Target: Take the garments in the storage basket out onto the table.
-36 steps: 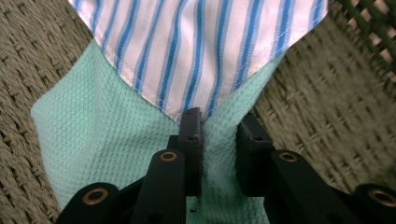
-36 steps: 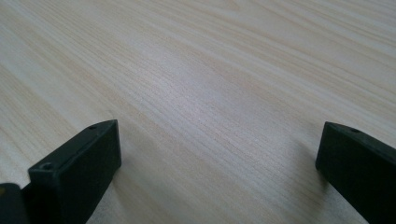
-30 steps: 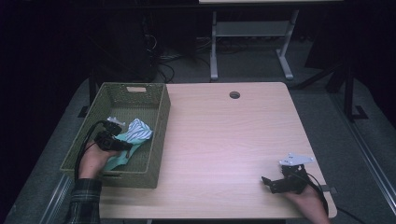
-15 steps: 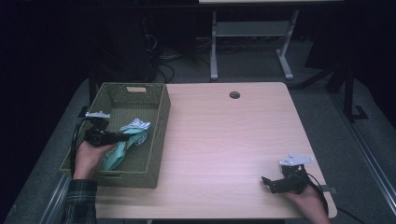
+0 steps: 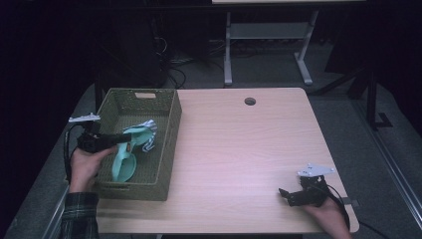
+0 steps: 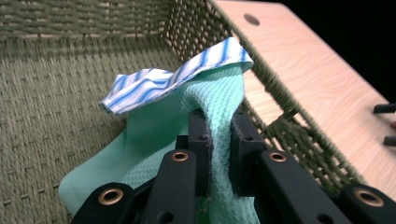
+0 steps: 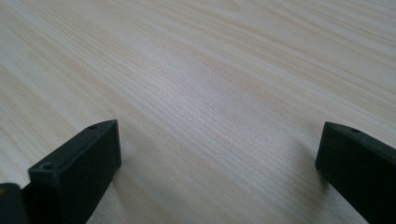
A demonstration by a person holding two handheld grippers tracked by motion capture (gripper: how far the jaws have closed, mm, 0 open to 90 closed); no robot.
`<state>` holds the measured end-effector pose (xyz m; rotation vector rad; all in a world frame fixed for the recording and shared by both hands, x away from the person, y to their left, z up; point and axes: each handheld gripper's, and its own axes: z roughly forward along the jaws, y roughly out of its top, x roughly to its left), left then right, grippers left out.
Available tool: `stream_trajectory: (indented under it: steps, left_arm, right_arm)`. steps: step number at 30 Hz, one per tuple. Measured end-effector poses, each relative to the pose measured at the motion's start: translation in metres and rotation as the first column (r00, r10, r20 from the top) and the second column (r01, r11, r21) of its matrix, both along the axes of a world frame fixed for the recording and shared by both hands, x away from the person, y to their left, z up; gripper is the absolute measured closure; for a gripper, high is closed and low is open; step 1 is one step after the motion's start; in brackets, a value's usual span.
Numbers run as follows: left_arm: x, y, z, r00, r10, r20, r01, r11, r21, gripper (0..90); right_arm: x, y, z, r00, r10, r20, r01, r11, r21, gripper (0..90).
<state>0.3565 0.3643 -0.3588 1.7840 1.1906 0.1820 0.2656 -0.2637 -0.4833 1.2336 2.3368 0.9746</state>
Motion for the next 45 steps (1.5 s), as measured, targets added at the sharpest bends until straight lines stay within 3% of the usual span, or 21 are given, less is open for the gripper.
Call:
stream_trajectory:
  steps: [5,11,15,22,36,45]
  left_arm:
    - [-0.002,0.002,0.007,0.9993,-0.003,0.038,0.005,0.9987,-0.051,80.8]
    - [-0.005,0.001,0.016,0.9974,-0.016,0.07,0.021,0.997,-0.075,80.8]
    - [-0.008,-0.003,0.028,0.9937,-0.025,0.109,0.037,0.9924,-0.117,80.8]
    - [-0.01,-0.009,0.044,0.9862,-0.043,0.16,0.066,0.988,-0.14,80.9]
    - [-0.013,-0.02,0.064,0.976,-0.07,0.206,0.109,0.9766,-0.185,80.9]
    - [-0.015,-0.027,0.077,0.9673,-0.095,0.235,0.142,0.9717,-0.189,80.9]
  right_arm:
    - [0.0,0.0,0.0,1.0,0.0,0.001,0.0,1.0,0.0,0.0]
    - [0.0,0.0,0.0,1.0,0.0,0.0,0.0,1.0,0.0,0.0]
    - [0.0,0.0,0.0,1.0,0.0,0.0,0.0,1.0,0.0,0.0]
    - [0.0,0.0,0.0,1.0,-0.001,0.001,0.001,1.0,0.001,0.0]
    - [0.0,0.0,0.0,1.0,-0.007,0.0,0.007,1.0,0.004,0.0]
    - [0.001,0.0,0.0,1.0,-0.009,0.001,0.009,1.0,0.003,0.0]
